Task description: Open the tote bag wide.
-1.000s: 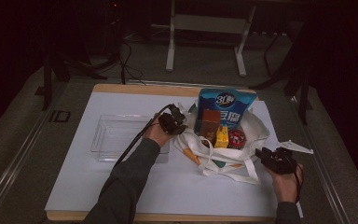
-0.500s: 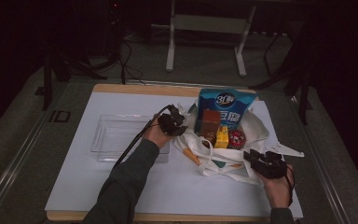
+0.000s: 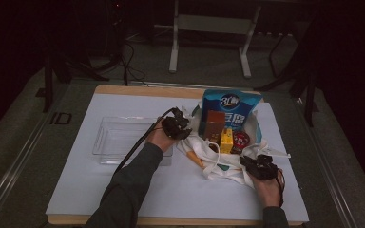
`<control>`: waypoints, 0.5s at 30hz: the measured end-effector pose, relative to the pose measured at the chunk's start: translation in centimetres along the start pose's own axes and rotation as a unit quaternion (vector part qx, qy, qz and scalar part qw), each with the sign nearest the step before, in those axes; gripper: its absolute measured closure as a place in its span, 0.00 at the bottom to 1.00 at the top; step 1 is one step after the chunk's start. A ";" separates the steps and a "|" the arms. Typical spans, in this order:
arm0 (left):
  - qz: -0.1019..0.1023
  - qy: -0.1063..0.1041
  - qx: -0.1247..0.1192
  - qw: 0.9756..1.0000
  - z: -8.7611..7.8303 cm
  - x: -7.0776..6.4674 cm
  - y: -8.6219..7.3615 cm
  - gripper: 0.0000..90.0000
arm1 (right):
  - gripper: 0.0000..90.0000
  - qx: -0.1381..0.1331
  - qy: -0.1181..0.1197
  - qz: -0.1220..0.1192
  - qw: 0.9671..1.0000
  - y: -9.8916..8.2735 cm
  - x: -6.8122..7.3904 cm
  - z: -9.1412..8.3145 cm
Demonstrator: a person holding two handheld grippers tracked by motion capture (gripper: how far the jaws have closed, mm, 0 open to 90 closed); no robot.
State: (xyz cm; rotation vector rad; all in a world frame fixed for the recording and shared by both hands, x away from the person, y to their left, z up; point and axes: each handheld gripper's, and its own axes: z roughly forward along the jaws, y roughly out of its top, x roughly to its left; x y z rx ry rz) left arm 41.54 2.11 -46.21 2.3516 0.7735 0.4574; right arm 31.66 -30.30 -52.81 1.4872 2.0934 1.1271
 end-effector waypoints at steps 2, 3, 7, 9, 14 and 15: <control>-0.001 -0.002 -0.003 1.000 -0.1 0.1 0.0 0.73 | 0.87 0.000 0.001 -0.003 1.000 0.0 -0.1 0.0; -0.002 -0.004 -0.005 1.000 -0.3 0.1 0.0 0.72 | 0.87 0.002 -0.002 -0.008 1.000 0.0 0.0 -0.1; 0.000 -0.010 -0.023 1.000 -1.4 0.5 0.1 0.69 | 0.87 0.000 -0.005 -0.014 1.000 -0.1 0.1 0.0; 0.015 -0.004 -0.030 0.999 -2.2 0.4 0.2 0.68 | 0.87 -0.002 -0.002 -0.010 1.000 -0.2 0.1 0.0; 0.042 -0.010 -0.045 0.998 -4.2 0.3 0.7 0.65 | 0.87 -0.012 0.001 0.001 1.000 -0.5 0.0 -0.1; 0.041 -0.013 -0.049 0.998 -4.4 0.4 0.7 0.64 | 0.87 -0.012 0.000 -0.001 1.000 -0.5 0.0 0.0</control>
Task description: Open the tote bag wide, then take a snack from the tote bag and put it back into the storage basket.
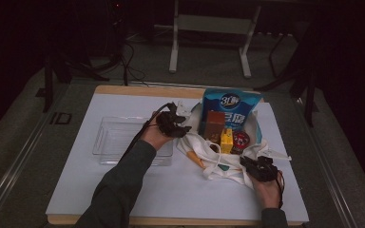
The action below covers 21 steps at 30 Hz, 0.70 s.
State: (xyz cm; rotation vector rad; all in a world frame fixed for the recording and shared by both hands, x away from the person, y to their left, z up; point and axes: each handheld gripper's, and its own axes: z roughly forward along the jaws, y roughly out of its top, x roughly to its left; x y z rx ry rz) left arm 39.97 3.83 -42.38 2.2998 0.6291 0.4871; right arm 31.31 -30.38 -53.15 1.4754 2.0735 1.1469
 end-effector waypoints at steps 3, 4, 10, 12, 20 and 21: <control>-0.012 -0.013 -0.007 1.000 -0.5 0.4 0.2 0.64 | 0.87 0.002 0.006 0.000 1.000 0.1 -0.2 0.0; -0.012 -0.013 -0.007 1.000 -0.5 0.4 0.2 0.65 | 0.87 0.001 0.009 0.001 1.000 0.0 -0.3 0.0; -0.018 -0.052 -0.008 0.998 -1.0 0.9 0.9 0.70 | 0.87 0.003 0.014 0.006 1.000 0.1 -0.4 0.0; -0.016 -0.059 -0.008 0.998 -1.0 0.9 1.0 0.72 | 0.87 0.003 0.015 0.006 1.000 0.1 -0.5 0.0; 0.000 -0.097 -0.027 0.995 -1.2 0.5 2.5 0.67 | 0.87 0.003 0.017 0.007 1.000 0.1 -0.5 0.1; 0.000 -0.097 -0.027 0.995 -1.2 0.5 2.5 0.66 | 0.87 0.003 0.018 0.007 1.000 0.1 -0.6 0.1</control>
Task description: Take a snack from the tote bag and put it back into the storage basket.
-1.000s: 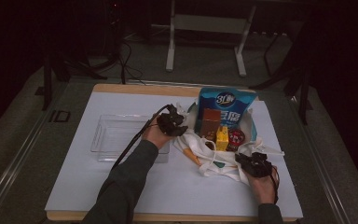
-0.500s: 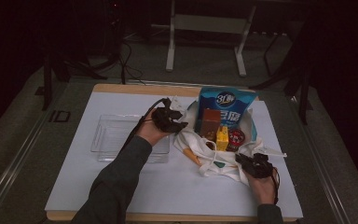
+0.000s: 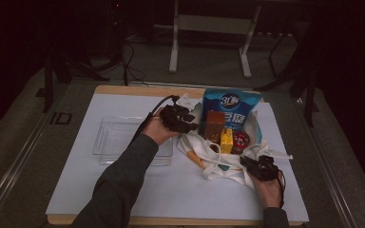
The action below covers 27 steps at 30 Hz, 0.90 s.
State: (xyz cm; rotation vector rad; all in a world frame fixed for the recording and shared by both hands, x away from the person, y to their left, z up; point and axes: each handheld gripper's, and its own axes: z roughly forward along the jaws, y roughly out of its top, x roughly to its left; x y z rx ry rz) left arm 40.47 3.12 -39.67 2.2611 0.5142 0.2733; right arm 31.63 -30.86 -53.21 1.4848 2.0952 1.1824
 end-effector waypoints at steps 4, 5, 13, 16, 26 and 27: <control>0.008 -0.009 -0.003 1.000 0.2 -0.2 0.5 0.59 | 0.87 0.000 0.000 0.000 1.000 0.0 0.0 0.0; 0.008 -0.014 -0.003 1.000 0.2 -0.2 0.6 0.57 | 0.87 -0.001 0.000 -0.001 1.000 0.0 0.0 0.0; 0.013 -0.028 -0.009 0.999 0.7 -0.3 1.2 0.45 | 0.87 -0.001 0.002 0.001 1.000 0.0 -0.1 0.0; 0.016 -0.033 -0.017 0.999 0.9 0.0 1.5 0.39 | 0.87 -0.001 0.003 0.002 1.000 0.0 -0.1 0.0; 0.031 -0.069 -0.031 0.997 1.6 0.2 2.2 0.30 | 0.87 -0.002 0.005 0.003 1.000 -0.1 -0.1 0.0; 0.033 -0.067 -0.029 0.997 1.7 0.1 2.3 0.28 | 0.87 -0.002 0.006 0.003 1.000 -0.1 -0.1 0.0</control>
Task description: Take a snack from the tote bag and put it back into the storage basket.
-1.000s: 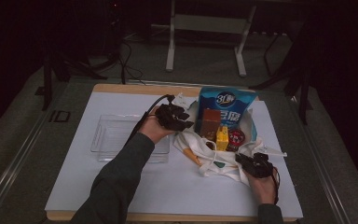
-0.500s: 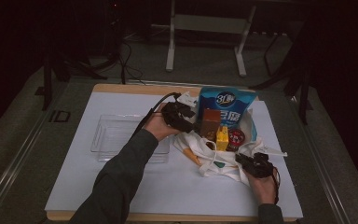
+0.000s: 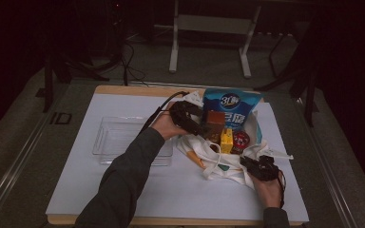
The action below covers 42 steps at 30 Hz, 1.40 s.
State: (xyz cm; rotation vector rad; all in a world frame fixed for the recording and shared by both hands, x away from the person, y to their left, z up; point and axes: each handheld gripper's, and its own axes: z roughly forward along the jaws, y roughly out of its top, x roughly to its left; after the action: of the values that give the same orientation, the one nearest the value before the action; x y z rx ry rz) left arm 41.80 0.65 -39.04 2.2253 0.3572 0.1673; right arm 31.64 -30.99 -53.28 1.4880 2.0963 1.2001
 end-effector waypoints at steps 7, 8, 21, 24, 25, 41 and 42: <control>-0.003 -0.001 0.008 1.000 0.6 0.6 0.3 0.24 | 0.87 0.000 0.001 0.000 1.000 0.0 0.0 0.0; -0.005 -0.003 0.008 1.000 0.6 0.6 0.3 0.23 | 0.87 0.000 0.001 0.000 1.000 0.0 0.0 0.0; -0.008 -0.011 0.004 1.000 1.9 1.1 0.9 0.18 | 0.87 0.000 0.002 0.003 1.000 0.0 0.0 0.0; -0.008 -0.016 -0.002 1.000 2.3 1.2 1.1 0.19 | 0.87 -0.001 0.003 0.003 1.000 -0.1 0.0 0.0; -0.008 -0.019 -0.004 1.000 2.4 1.2 1.1 0.20 | 0.87 -0.001 0.003 0.004 1.000 -0.1 0.0 0.0; 0.010 -0.030 0.001 0.999 4.3 0.6 2.2 0.32 | 0.87 -0.003 0.006 0.005 1.000 -0.1 -0.1 0.0; 0.011 -0.032 0.000 0.999 4.4 0.5 2.2 0.32 | 0.87 -0.003 0.006 0.005 1.000 -0.1 -0.2 0.0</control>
State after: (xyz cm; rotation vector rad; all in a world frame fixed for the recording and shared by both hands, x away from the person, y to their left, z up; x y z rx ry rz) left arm 43.79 -3.72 -40.08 2.2302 0.2994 0.1078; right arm 31.64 -31.14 -53.39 1.4934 2.0936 1.2201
